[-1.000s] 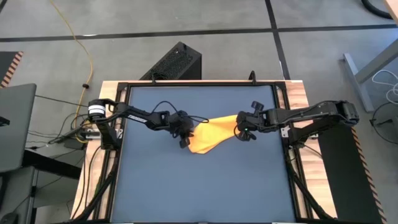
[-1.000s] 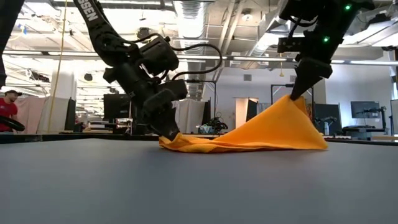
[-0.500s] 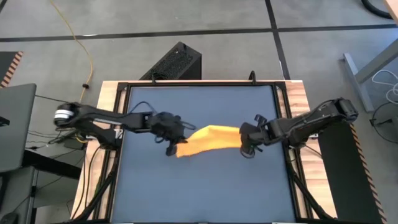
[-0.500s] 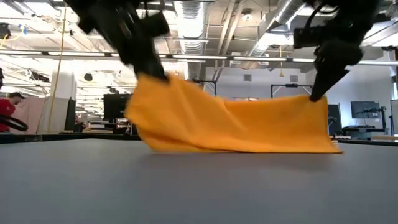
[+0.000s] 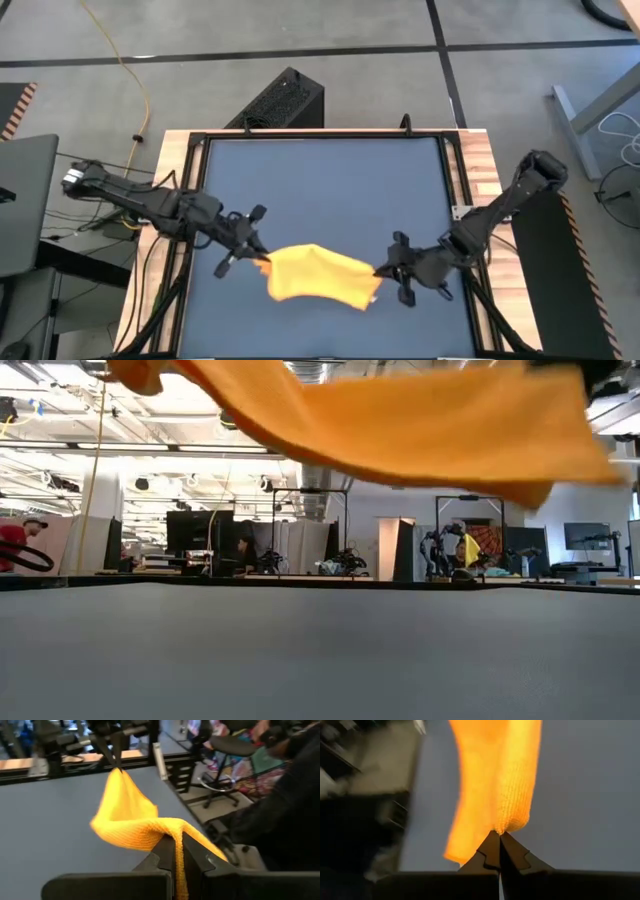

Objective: Roll towel
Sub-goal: Fold the orange microfiber towel

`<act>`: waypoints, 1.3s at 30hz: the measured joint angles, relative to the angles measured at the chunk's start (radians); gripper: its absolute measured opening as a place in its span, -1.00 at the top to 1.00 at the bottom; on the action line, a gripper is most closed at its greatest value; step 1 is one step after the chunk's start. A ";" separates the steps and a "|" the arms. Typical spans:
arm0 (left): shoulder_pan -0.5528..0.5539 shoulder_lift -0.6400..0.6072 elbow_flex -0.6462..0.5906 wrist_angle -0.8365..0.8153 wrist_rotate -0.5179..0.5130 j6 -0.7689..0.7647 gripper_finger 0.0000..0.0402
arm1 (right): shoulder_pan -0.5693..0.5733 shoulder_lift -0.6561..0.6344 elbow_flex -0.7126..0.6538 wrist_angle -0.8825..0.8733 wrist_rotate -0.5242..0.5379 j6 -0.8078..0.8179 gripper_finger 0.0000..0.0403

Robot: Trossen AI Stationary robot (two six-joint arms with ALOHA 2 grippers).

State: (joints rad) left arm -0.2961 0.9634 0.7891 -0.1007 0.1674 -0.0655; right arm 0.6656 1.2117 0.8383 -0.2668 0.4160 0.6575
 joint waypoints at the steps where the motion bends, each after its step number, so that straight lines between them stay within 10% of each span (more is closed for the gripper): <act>1: -0.021 0.000 0.000 0.002 -0.005 -0.008 1.00 | 0.019 0.003 0.000 0.038 0.019 0.000 0.93; 15: -0.223 0.201 0.000 0.087 -0.025 -0.162 1.00 | 0.075 0.201 0.005 0.280 -0.108 0.104 0.92; 23: -0.124 0.214 -0.071 -0.082 -0.388 -0.267 1.00 | -0.136 0.222 0.007 -0.063 -0.104 0.142 0.92; 39: 0.092 0.217 -0.204 -0.066 -0.512 -0.393 0.93 | -0.533 0.351 0.007 -0.205 -0.157 -0.055 0.49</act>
State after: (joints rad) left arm -0.2037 1.1801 0.5850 -0.1663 -0.3445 -0.4581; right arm 0.1326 1.5625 0.8452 -0.4715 0.2595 0.6027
